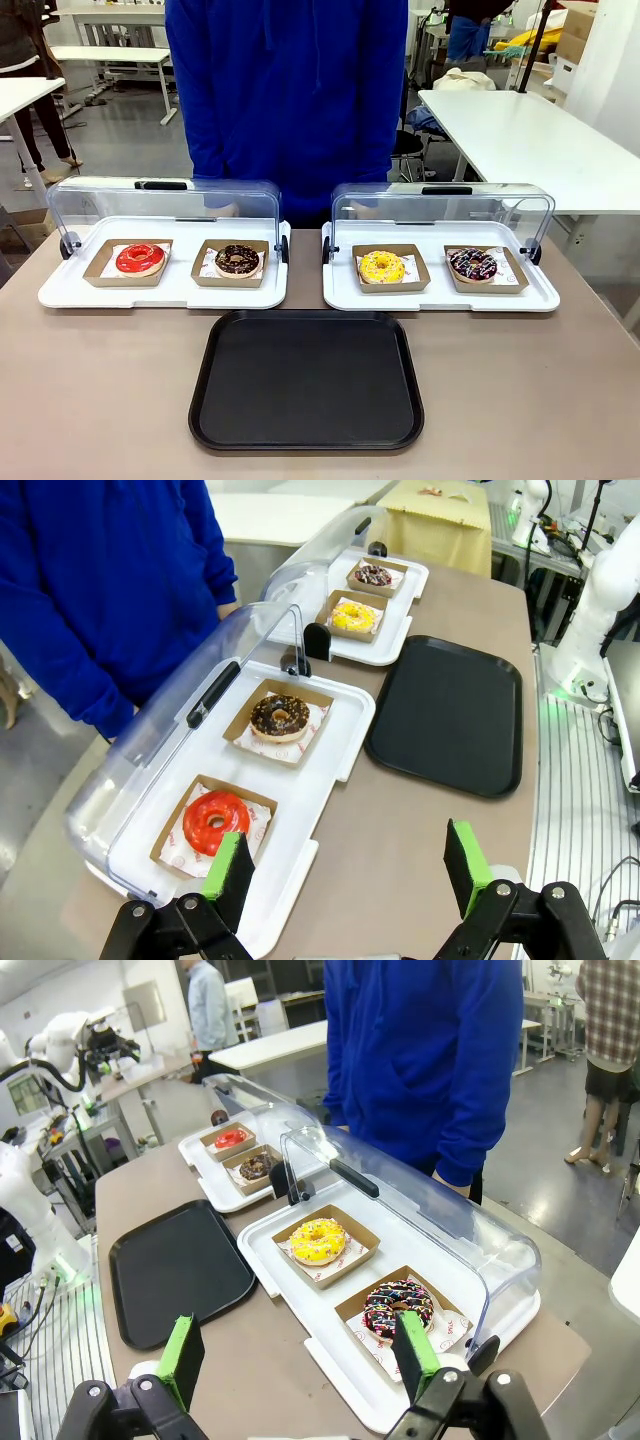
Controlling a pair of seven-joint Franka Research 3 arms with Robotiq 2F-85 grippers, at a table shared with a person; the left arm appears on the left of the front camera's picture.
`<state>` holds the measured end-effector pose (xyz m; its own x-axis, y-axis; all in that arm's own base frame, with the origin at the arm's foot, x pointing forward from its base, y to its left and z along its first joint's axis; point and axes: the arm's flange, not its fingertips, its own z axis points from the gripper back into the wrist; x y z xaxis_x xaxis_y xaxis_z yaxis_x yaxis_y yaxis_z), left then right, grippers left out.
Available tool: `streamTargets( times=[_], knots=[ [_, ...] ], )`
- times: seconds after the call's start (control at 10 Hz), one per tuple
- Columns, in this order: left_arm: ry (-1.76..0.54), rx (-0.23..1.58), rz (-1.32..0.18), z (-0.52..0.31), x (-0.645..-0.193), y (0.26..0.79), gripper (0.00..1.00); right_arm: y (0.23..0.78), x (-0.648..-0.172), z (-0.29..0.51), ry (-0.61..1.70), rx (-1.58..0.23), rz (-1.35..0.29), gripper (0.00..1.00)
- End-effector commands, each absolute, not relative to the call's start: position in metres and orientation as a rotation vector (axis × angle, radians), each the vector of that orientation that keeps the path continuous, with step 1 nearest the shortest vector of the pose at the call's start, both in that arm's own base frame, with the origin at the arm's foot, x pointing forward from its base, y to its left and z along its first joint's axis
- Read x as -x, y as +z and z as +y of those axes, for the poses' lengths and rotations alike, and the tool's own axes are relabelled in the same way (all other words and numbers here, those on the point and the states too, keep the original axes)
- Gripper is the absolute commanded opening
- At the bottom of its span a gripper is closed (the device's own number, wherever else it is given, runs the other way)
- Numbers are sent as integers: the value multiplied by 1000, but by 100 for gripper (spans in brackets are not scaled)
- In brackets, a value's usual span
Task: Move the third donut from the left to the tray.
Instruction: Pick up the Paper togo box containing the Donut indicated by the person and place it on the Handle tray.
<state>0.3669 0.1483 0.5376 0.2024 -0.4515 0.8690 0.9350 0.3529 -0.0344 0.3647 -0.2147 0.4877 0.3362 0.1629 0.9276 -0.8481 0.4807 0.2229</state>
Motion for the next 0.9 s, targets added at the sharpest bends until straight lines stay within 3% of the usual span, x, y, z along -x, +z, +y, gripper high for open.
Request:
streamTargets(
  times=[0.0,0.8],
  knots=[
    [-1090,670,-924,148,-368,538,100,489,-368,-216,784,-823,-1052,100],
    [-1090,670,-924,148,-368,538,100,489,-368,-216,784,-823,-1052,100]
  ],
)
